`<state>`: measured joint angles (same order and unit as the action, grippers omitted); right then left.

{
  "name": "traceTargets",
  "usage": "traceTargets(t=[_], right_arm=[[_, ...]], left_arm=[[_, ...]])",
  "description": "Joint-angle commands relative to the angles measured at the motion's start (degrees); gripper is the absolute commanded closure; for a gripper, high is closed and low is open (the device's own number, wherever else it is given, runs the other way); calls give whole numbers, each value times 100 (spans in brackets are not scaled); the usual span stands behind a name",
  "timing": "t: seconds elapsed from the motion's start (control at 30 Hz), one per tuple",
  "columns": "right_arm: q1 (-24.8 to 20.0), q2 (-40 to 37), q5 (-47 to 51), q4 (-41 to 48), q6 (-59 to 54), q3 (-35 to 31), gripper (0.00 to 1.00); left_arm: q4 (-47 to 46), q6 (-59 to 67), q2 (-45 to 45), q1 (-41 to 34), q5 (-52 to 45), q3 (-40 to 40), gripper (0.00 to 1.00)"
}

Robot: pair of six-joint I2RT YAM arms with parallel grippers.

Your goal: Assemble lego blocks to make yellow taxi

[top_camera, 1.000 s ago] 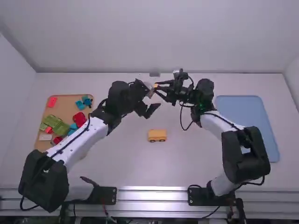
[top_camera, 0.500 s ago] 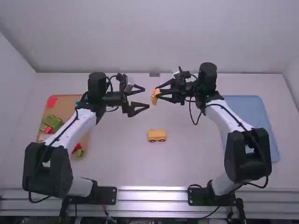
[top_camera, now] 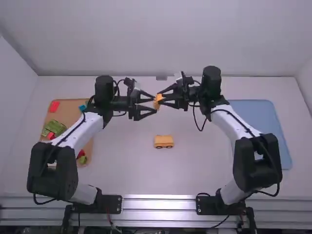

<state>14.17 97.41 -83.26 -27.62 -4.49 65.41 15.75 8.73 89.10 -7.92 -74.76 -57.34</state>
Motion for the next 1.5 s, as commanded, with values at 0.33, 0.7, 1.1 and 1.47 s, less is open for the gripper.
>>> traceTargets(t=[0.33, 0.7, 1.1, 1.47], right_arm=[[4, 2, 107, -17, -7, 138, 87], [94, 2, 629, 240, -138, 138, 21], [-514, -802, 4037, 1943, 90, 138, 1], [688, -2457, 8032, 4865, -55, 136, 1]], left_arm=[[221, -212, -17, -142, 367, -111, 69], [229, -155, -17, -144, 155, -109, 94], [-4186, 1838, -61, -479, 4830, -688, 98], [-5875, 3991, 413, -1547, 6516, -678, 98]])
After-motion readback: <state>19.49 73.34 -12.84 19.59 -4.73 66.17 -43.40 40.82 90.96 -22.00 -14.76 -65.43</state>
